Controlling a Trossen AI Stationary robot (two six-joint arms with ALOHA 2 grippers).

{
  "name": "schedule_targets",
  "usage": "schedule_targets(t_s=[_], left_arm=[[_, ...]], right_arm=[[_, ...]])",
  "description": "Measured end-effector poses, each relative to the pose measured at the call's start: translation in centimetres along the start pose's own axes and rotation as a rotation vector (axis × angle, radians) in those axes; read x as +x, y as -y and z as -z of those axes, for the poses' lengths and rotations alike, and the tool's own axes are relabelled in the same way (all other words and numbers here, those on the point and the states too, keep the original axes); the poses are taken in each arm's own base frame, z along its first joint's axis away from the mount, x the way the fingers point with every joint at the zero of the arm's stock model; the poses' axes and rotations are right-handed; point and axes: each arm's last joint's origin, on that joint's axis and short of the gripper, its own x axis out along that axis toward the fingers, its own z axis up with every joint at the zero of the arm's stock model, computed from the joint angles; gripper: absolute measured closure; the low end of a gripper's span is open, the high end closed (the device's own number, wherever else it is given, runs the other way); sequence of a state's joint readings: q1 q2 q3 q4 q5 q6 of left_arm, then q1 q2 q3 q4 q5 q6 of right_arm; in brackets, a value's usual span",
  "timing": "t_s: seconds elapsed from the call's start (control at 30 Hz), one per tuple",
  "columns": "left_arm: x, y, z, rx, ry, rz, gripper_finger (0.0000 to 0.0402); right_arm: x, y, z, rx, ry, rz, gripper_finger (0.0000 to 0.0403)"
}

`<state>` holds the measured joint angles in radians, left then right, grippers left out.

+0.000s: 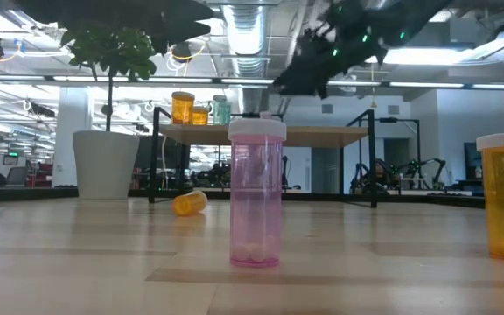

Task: Pick and place medicine bottles onto shelf by color
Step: Put the right pink pill bottle on the shelf aligned with the other pink pill bottle

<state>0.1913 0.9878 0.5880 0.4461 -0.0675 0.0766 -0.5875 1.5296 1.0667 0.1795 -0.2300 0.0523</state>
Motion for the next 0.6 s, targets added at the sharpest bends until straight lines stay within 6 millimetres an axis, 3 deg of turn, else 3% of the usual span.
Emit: schedule_targets(t_s=[0.27, 0.6], left_arm=[[-0.3, 2.3, 0.2, -0.064, -0.032, 0.106, 0.0173], [-0.9, 5.6, -1.7, -0.032, 0.043, 0.154, 0.0173]], right_arm=[[-3.5, -7.4, -0.7, -0.058, -0.030, -0.168, 0.0163], [-8.2, -16.6, 2.6, -0.124, -0.020, -0.276, 0.0163]])
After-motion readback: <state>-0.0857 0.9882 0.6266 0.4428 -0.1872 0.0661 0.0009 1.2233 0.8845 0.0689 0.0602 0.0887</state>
